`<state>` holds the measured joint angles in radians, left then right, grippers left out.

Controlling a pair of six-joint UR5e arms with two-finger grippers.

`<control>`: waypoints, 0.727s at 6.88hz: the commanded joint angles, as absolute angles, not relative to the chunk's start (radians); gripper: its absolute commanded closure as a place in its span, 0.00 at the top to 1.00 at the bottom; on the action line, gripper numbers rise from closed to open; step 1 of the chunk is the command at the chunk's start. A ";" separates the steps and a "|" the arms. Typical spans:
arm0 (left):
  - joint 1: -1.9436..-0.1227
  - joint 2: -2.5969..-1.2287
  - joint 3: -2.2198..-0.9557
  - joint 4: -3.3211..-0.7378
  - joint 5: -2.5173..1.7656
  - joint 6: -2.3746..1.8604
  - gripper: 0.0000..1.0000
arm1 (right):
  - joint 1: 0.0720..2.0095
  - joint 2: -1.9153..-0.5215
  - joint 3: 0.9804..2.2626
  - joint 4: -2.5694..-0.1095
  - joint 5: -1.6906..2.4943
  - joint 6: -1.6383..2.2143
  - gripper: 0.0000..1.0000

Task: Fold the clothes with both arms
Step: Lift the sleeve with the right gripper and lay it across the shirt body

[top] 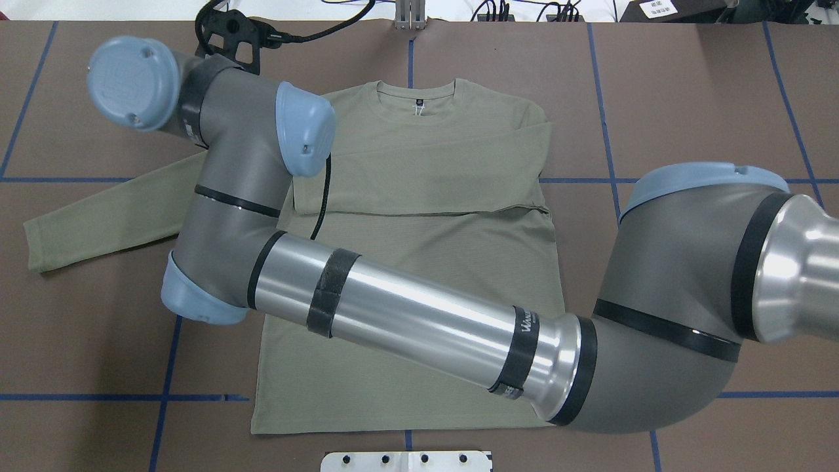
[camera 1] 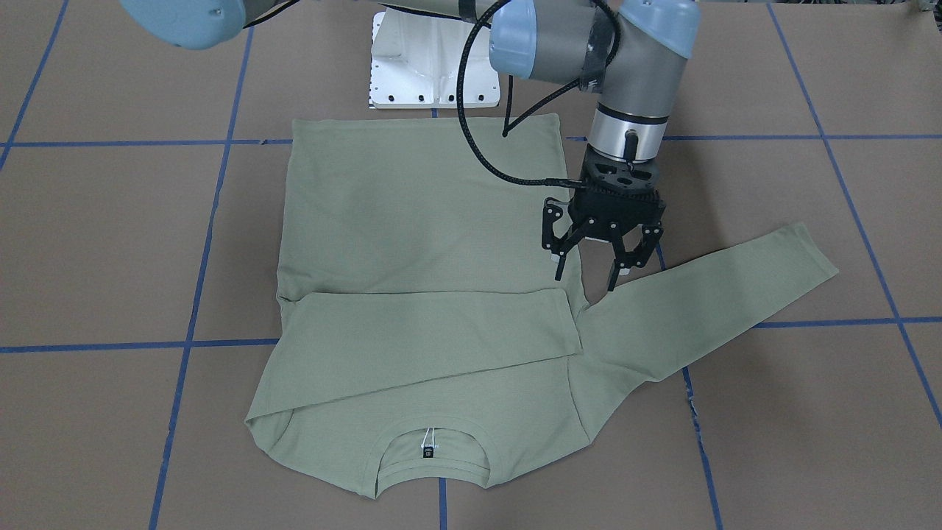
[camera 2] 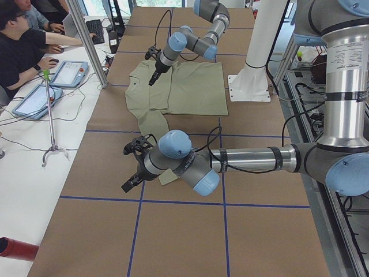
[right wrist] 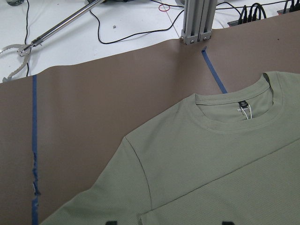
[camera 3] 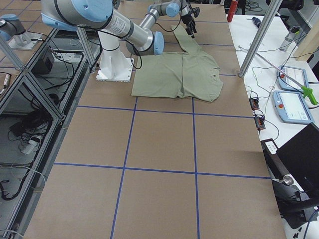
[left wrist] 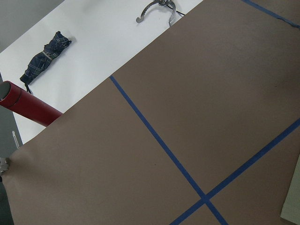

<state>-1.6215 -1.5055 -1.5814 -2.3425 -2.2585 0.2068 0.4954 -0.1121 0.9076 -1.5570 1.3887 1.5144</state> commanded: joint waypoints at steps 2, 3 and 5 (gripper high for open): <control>-1.603 -1.555 -1.527 -2.464 -2.253 0.052 1.00 | 0.682 -0.266 1.169 -1.656 1.695 1.291 1.00; -1.554 -1.513 -1.513 -2.550 -2.261 0.025 1.00 | 0.739 -0.393 1.316 -1.689 1.760 1.175 1.00; -1.439 -1.493 -1.468 -2.647 -2.247 -0.215 1.00 | 0.867 -0.704 1.632 -1.690 1.913 0.903 1.00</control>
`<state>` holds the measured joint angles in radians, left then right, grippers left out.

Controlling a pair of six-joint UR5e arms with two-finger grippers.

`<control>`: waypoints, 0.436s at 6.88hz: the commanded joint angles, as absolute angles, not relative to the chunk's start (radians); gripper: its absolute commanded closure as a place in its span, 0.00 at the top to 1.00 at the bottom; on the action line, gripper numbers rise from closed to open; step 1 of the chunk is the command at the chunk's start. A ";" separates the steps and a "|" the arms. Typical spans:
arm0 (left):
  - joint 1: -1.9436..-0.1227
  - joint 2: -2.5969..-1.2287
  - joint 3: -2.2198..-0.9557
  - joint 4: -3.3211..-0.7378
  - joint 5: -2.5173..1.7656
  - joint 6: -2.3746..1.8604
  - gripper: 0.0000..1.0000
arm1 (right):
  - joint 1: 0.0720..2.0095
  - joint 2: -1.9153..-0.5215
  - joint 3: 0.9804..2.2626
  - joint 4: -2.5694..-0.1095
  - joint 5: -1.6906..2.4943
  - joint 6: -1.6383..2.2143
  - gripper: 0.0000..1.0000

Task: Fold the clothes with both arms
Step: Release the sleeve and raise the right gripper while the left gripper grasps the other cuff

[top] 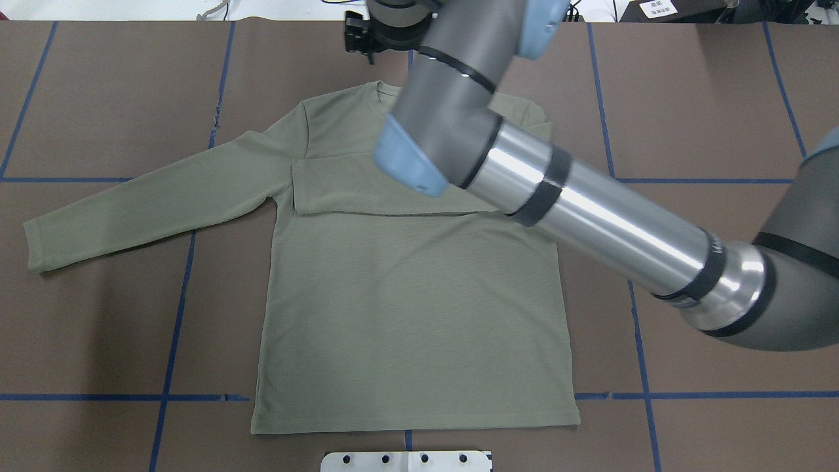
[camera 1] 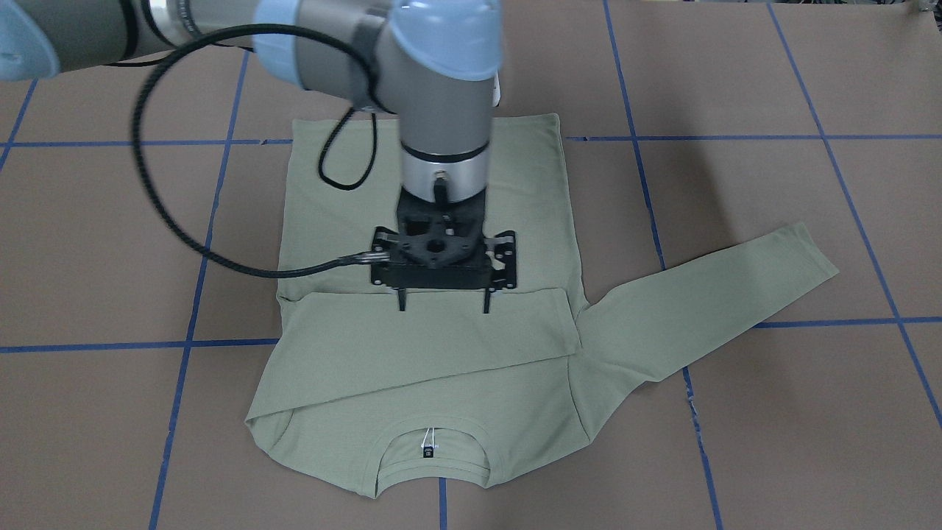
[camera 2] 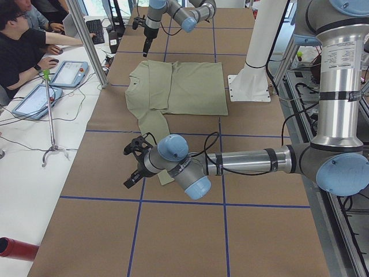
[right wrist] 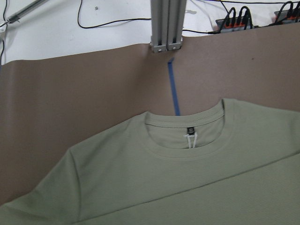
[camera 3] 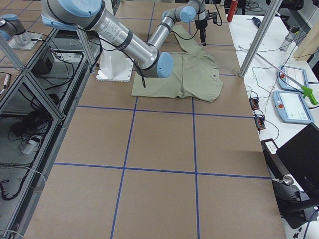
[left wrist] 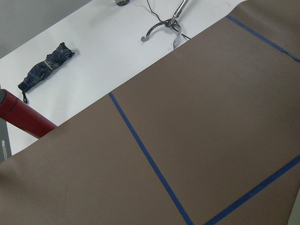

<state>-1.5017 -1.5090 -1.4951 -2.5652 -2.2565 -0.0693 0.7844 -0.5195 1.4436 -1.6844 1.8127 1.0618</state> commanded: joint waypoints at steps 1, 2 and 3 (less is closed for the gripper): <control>-1.398 -1.477 -1.395 -2.803 -2.246 -0.358 0.98 | 0.934 -0.847 1.752 -1.683 1.990 0.788 1.00; -1.335 -1.476 -1.349 -2.900 -2.223 -0.534 0.84 | 0.986 -0.956 1.823 -1.678 2.035 0.672 1.00; -1.237 -1.465 -1.332 -2.954 -2.141 -0.693 0.71 | 1.027 -1.041 1.868 -1.678 2.075 0.617 1.00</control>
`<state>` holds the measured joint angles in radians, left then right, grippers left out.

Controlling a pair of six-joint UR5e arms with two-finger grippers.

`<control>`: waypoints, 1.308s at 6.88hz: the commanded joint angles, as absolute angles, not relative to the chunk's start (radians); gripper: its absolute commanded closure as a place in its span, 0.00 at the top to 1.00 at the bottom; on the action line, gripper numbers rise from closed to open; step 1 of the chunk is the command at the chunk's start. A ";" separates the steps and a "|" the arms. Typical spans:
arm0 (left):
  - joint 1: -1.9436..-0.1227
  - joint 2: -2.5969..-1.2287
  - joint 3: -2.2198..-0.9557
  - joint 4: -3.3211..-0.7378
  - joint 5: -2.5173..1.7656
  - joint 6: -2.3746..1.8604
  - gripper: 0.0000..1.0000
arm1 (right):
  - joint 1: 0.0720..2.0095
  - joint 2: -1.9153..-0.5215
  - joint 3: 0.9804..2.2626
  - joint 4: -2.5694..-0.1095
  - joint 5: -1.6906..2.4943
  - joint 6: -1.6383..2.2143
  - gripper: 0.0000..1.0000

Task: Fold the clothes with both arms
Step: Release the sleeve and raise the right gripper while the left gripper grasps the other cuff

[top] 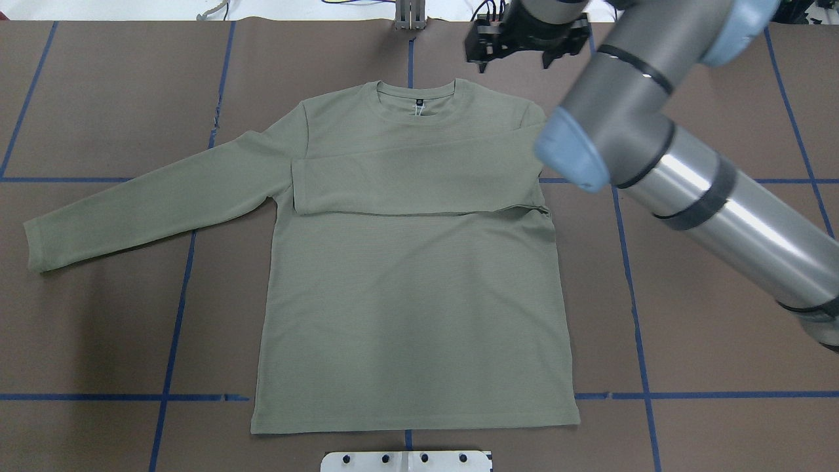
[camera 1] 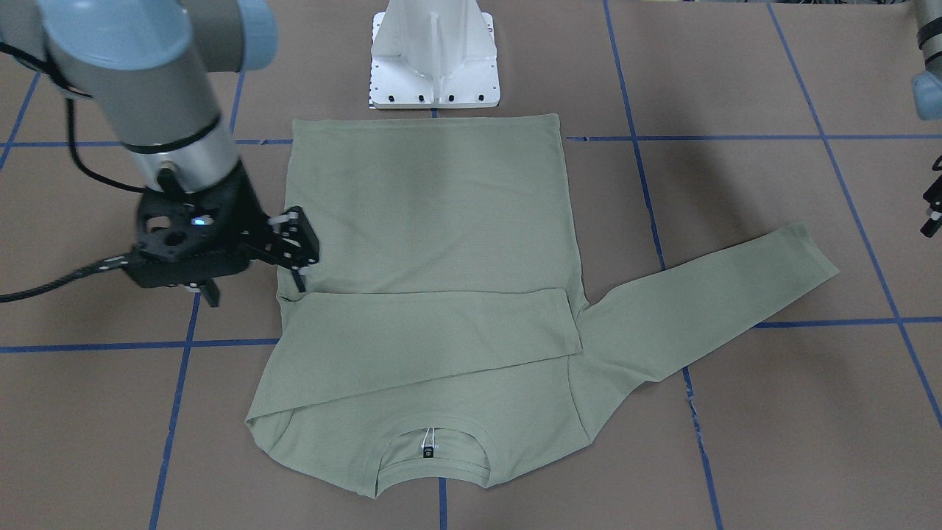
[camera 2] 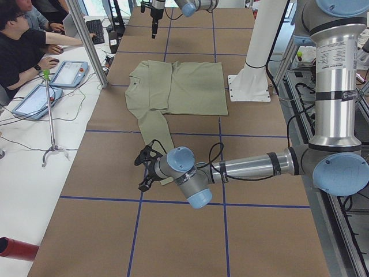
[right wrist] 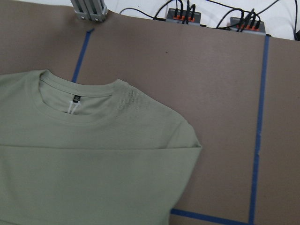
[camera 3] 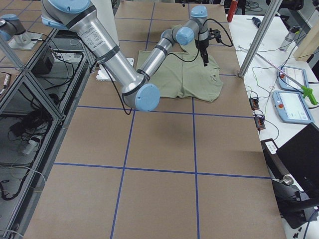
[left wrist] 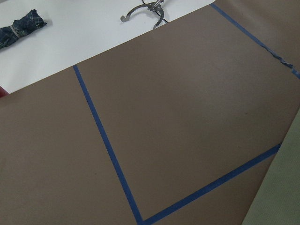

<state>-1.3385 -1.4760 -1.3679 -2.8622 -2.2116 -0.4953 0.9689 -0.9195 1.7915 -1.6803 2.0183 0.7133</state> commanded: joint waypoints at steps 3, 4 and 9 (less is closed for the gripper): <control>-0.999 -1.468 -1.218 -3.146 -1.953 -0.905 0.69 | 1.051 -1.106 1.940 -1.678 2.097 0.615 1.00; -0.993 -1.471 -1.210 -3.146 -1.950 -0.916 0.69 | 1.051 -1.112 1.947 -1.678 2.095 0.615 1.00; -0.991 -1.535 -1.124 -3.146 -1.960 -0.904 0.57 | 1.051 -1.114 1.948 -1.678 2.092 0.618 1.00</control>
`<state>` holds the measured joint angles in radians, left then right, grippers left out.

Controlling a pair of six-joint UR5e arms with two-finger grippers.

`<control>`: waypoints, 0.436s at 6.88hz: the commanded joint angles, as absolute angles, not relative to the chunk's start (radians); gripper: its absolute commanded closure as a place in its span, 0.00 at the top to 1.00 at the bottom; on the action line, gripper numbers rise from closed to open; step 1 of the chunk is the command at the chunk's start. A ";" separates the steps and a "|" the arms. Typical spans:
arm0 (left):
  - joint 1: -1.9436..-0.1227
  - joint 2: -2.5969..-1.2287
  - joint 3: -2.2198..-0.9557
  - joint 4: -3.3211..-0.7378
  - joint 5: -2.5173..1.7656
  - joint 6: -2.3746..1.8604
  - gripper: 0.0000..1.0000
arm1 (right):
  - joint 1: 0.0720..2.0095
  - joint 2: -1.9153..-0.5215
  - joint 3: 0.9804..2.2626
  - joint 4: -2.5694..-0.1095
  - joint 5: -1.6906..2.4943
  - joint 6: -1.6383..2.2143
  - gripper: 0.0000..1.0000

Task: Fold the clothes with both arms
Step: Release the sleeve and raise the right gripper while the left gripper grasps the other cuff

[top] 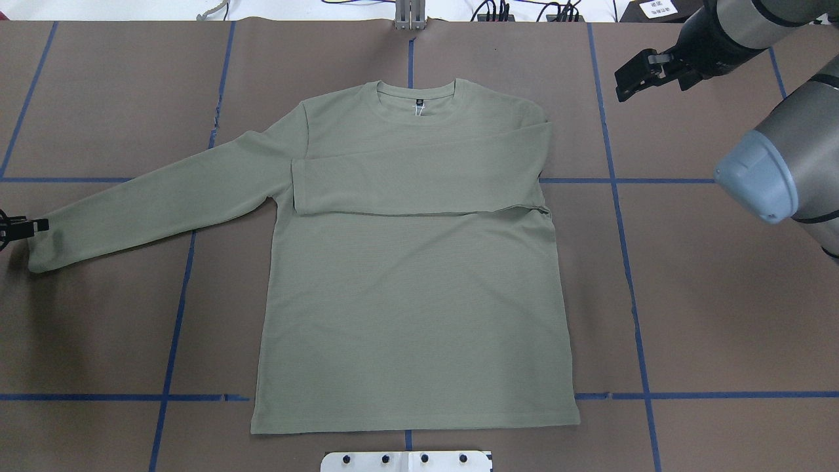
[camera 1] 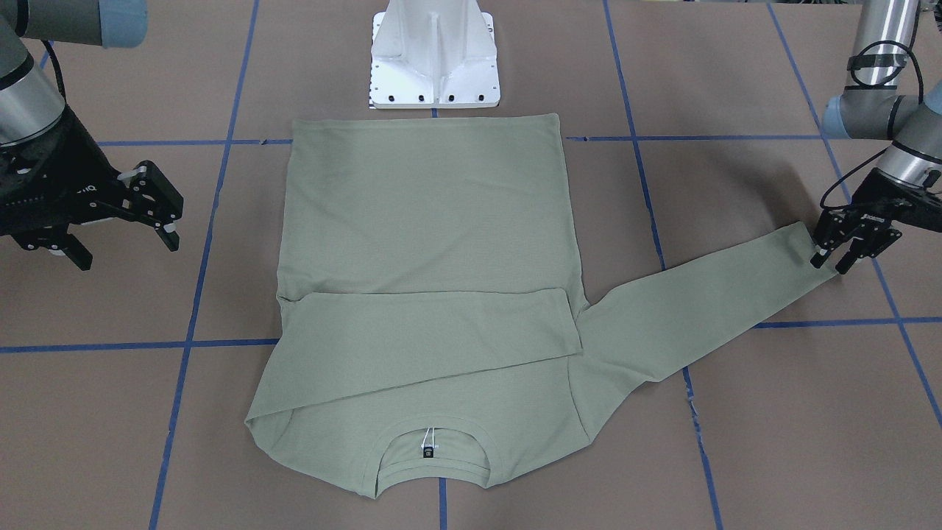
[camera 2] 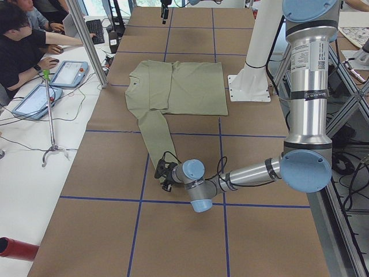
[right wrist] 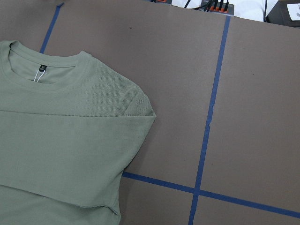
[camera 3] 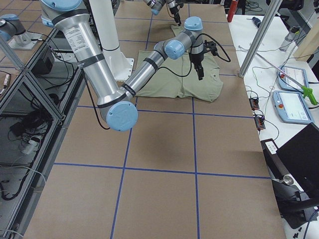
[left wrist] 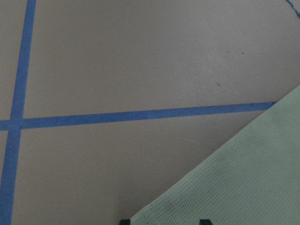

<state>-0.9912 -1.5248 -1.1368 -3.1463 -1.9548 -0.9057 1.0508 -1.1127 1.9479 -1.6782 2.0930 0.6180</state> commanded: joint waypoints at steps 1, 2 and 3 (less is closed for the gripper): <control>-0.992 -1.529 -1.123 -3.146 -1.962 -0.885 0.57 | 1.051 -1.114 1.948 -1.678 2.091 0.620 1.00; -0.992 -1.519 -1.123 -3.148 -1.962 -0.840 0.57 | 1.051 -1.114 1.948 -1.678 2.091 0.621 1.00; -0.994 -1.517 -1.123 -3.146 -1.962 -0.831 0.57 | 1.051 -1.117 1.948 -1.678 2.091 0.621 1.00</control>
